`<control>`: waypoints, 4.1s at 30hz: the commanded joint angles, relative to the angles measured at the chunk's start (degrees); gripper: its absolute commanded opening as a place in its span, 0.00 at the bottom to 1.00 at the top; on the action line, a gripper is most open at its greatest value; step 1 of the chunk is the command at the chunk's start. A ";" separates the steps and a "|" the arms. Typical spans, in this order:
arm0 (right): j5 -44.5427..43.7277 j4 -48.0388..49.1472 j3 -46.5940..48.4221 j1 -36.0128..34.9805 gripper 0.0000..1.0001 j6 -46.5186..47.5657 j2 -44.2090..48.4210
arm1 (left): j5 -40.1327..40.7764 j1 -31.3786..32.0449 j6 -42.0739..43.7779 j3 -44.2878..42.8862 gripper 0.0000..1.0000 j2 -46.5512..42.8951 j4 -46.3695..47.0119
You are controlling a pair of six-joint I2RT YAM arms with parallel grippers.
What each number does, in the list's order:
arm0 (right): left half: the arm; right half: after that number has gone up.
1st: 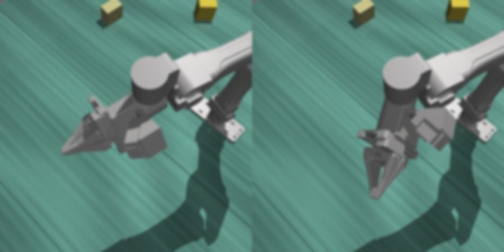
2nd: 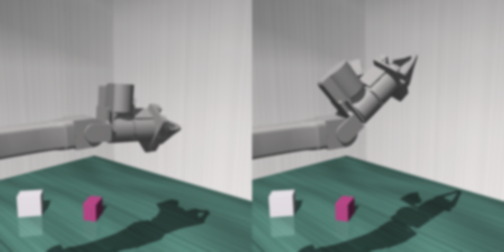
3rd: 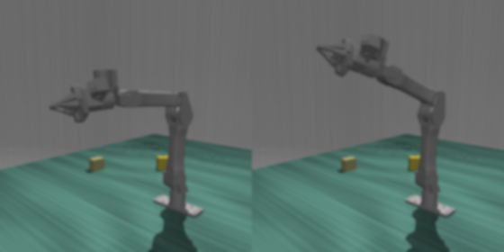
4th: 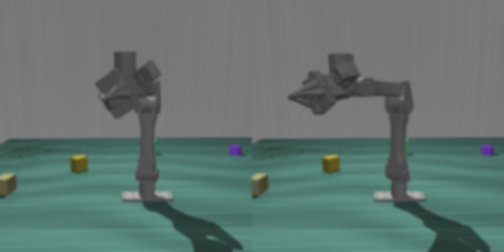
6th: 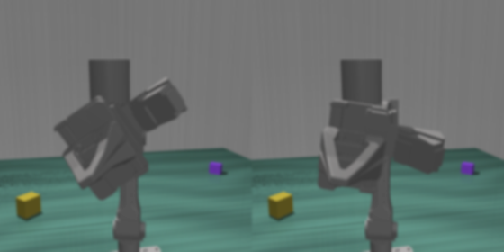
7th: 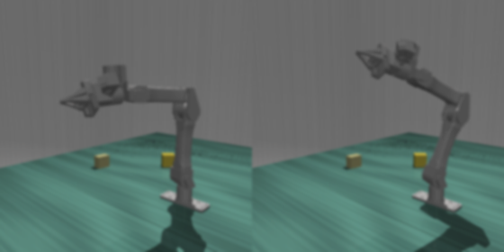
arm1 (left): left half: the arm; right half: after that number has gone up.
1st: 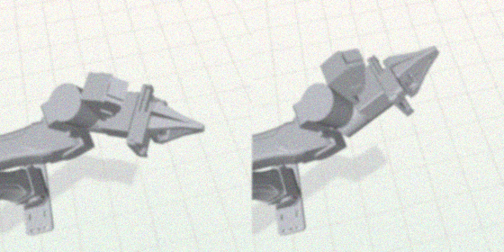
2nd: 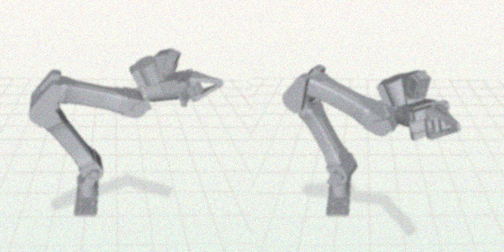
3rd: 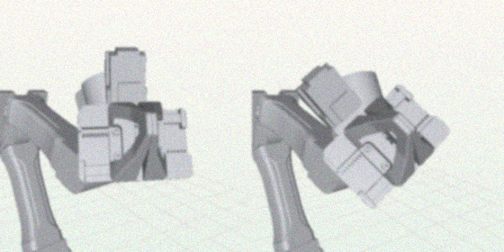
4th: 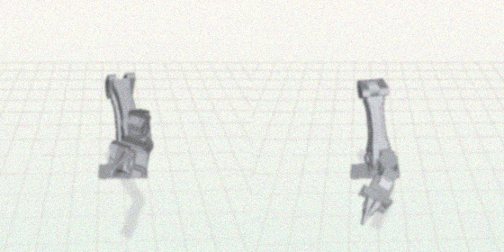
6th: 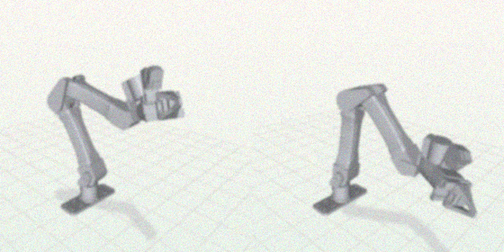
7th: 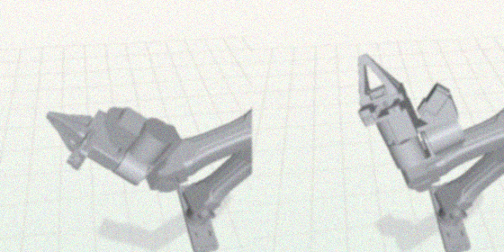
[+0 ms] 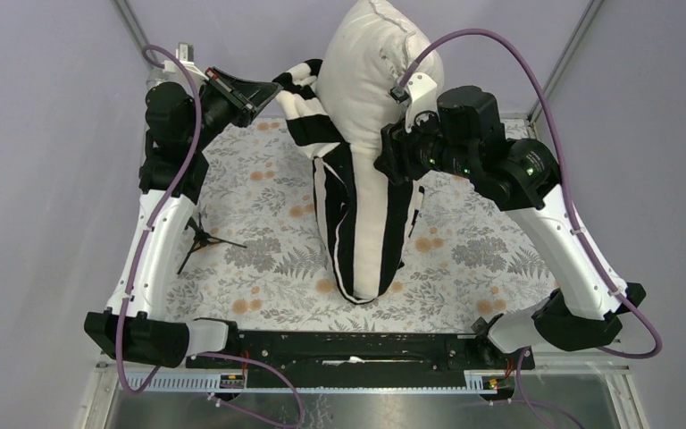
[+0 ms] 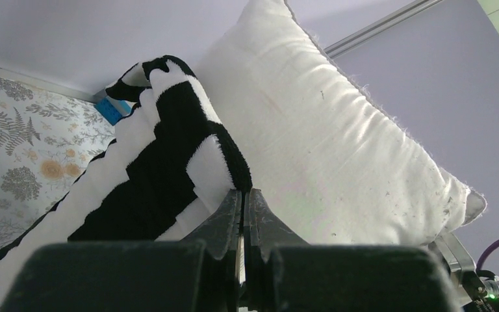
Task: Put the pillow into the pillowcase
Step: Stuff the pillow into the pillowcase.
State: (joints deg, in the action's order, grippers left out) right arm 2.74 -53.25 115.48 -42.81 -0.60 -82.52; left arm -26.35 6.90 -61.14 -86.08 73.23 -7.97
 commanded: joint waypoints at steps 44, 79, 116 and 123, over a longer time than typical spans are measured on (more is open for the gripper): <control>-33.48 29.64 42.55 0.99 0.00 4.22 -12.68 | 4.85 9.65 -2.83 -29.07 0.00 17.26 13.55; -11.50 45.34 31.25 7.30 0.00 -1.92 -13.33 | -0.57 11.36 -7.27 -52.93 0.00 42.68 13.10; -46.20 23.70 -21.14 -18.97 1.00 -19.28 14.35 | -22.51 0.66 -4.95 5.55 0.00 22.15 49.67; -23.65 17.40 -20.48 7.79 0.90 -29.45 13.06 | -23.10 0.75 -5.21 4.09 0.00 22.48 49.22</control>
State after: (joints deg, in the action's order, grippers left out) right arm -29.10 -29.78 94.08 -42.02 -23.38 -67.55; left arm -47.99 7.79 -65.32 -76.51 96.84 32.97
